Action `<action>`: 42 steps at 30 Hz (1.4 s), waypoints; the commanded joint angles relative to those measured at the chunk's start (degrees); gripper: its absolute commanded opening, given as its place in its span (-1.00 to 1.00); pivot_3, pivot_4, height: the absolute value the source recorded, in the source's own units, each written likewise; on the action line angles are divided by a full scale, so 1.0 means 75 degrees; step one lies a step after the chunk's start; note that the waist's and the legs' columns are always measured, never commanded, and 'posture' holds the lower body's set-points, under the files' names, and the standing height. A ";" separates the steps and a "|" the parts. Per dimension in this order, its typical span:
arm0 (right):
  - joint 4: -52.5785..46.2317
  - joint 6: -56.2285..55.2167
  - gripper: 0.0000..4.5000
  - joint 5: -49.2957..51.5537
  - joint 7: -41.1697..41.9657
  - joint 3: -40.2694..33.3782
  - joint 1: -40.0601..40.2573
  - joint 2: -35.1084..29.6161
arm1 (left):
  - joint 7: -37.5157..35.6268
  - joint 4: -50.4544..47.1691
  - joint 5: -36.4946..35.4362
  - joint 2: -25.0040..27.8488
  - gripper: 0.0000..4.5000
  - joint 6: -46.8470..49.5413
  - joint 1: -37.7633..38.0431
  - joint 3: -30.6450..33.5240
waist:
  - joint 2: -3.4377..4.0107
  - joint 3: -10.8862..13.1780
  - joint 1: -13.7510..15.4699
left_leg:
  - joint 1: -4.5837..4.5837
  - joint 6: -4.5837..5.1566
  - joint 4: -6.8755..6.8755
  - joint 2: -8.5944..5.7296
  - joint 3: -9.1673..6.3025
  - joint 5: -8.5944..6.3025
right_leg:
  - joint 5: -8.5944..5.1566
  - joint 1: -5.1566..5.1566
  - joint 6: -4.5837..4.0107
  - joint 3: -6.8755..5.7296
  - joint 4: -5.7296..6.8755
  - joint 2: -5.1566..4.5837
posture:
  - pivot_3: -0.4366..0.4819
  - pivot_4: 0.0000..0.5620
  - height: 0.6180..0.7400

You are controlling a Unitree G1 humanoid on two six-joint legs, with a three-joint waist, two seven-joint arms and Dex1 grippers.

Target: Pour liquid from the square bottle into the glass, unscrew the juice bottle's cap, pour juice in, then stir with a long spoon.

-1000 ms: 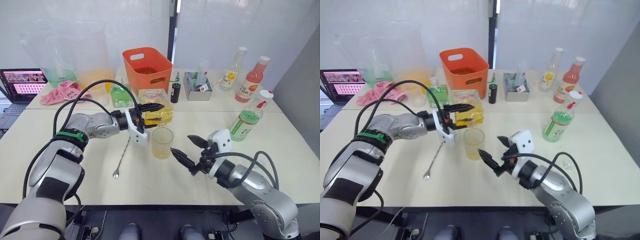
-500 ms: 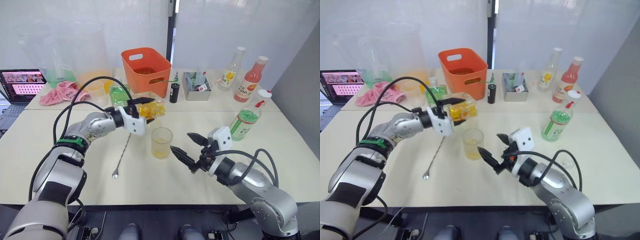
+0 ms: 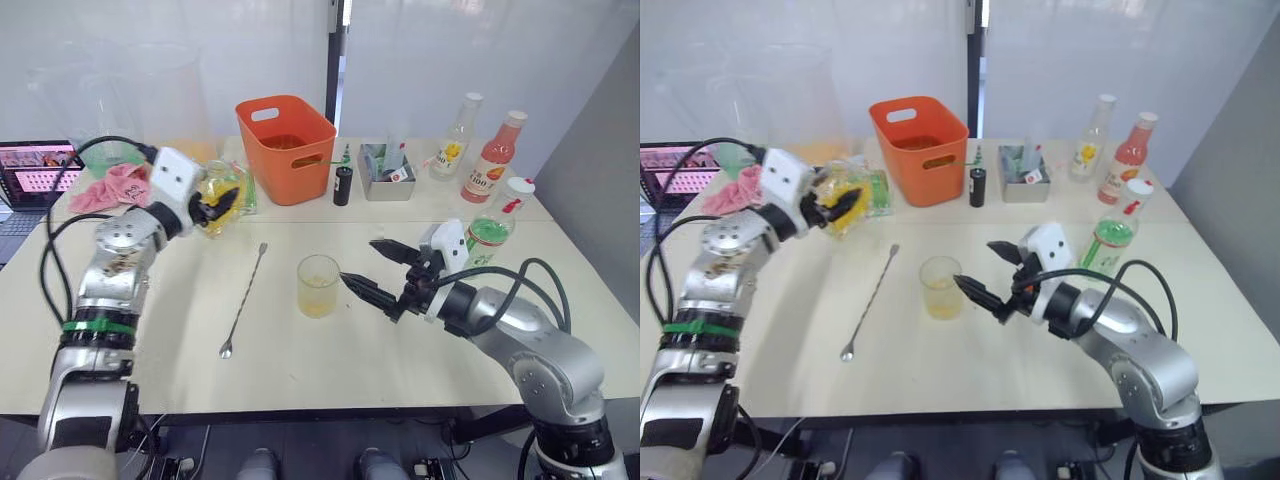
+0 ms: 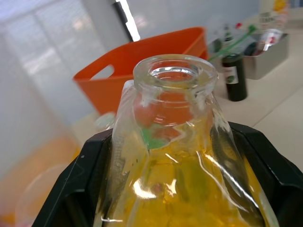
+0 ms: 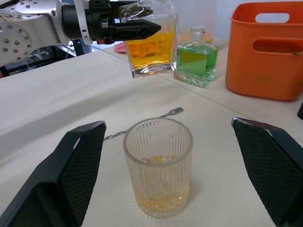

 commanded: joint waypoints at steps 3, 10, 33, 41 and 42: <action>0.0145 0.0010 1.00 0.0222 0.0580 -0.0033 -0.0438 -0.0215 | 0.1378 -0.2503 -0.0945 0.0002 0.27 0.2620 0.0538 0.1596 | -0.0001 0.0000 0.0014 | -0.0001 0.0000 0.0000 -0.0004 -0.0005 0.0000 | 0.0000 0.0004 0.0000 0.0000 -0.0001 -0.0005 | -0.05 -0.47 0.99; 0.0338 -0.0006 1.00 0.0213 0.1016 0.0048 -0.0503 -0.0346 | 0.2412 -0.4023 -0.1530 -0.0555 0.27 0.4175 0.1418 0.2669 | -0.0025 0.0002 0.0078 | -0.0001 -0.0001 0.0001 -0.0005 -0.0012 0.0001 | 0.0000 0.0006 -0.0001 -0.0004 -0.0003 -0.0004 | -0.05 -0.47 0.99; 0.0273 -0.0080 1.00 0.0222 0.0932 -0.0100 -0.0213 -0.0127 | 0.2629 -0.2867 -0.0399 -0.1362 0.49 0.2666 0.2188 0.1754 | -0.0051 0.0002 0.0238 | 0.0033 -0.0024 0.0001 -0.0006 -0.0011 0.0014 | 0.0002 0.0034 -0.0004 -0.0004 -0.0006 -0.0003 | -0.05 -0.47 0.99; 0.0102 -0.0050 1.00 0.0271 0.0682 -0.0257 -0.0008 -0.0114 | 0.2599 -0.3200 -0.0556 -0.1475 0.99 0.2406 0.2141 0.1936 | -0.0052 0.0002 0.0230 | 0.0029 -0.0033 0.0000 -0.0006 -0.0012 0.0019 | 0.0002 0.0032 -0.0004 -0.0003 -0.0006 -0.0004 | -0.05 -0.47 0.99; 0.0086 -0.0050 1.00 0.0272 0.0662 -0.0291 0.0031 -0.0124 | 0.2594 -0.3267 -0.0589 -0.1461 0.99 0.2428 0.2145 0.1969 | -0.0052 0.0002 0.0233 | 0.0028 -0.0033 0.0000 -0.0006 -0.0011 0.0019 | 0.0002 0.0032 -0.0004 -0.0003 -0.0006 -0.0004 | -0.05 -0.47 0.99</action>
